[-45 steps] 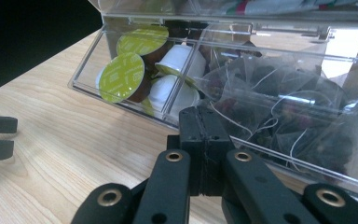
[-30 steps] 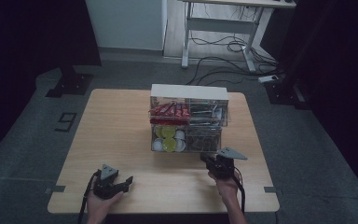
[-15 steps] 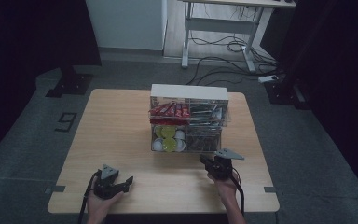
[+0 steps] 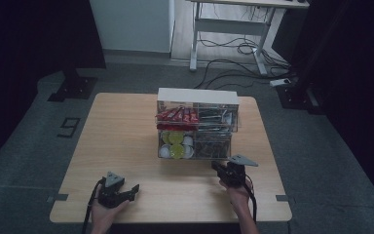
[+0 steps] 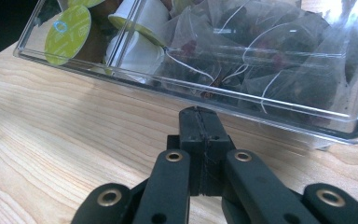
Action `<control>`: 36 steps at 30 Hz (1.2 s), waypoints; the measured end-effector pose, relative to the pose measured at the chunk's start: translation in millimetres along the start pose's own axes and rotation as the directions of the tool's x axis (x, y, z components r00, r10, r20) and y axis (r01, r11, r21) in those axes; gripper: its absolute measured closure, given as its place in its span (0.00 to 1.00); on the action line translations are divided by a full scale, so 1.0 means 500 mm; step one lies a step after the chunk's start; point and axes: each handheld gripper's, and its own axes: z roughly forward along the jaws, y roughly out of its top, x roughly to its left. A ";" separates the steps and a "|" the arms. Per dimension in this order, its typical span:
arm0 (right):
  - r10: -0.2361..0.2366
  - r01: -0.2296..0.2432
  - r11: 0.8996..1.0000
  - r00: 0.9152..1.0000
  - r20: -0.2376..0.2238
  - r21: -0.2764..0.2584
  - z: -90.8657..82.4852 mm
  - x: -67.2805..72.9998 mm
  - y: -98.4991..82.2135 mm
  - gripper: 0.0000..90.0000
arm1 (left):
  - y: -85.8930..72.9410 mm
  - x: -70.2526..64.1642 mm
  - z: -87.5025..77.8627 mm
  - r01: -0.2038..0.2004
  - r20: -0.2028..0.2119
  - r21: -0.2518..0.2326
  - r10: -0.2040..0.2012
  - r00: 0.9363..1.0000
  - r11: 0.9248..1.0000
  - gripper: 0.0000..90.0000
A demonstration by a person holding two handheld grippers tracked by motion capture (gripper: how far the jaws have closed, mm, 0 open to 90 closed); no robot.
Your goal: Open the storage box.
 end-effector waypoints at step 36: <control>-0.004 0.004 0.996 1.000 -0.005 -0.088 -0.037 0.016 0.031 0.99 | 0.001 0.004 -0.007 0.009 -0.007 -0.011 -0.009 1.000 1.000 0.35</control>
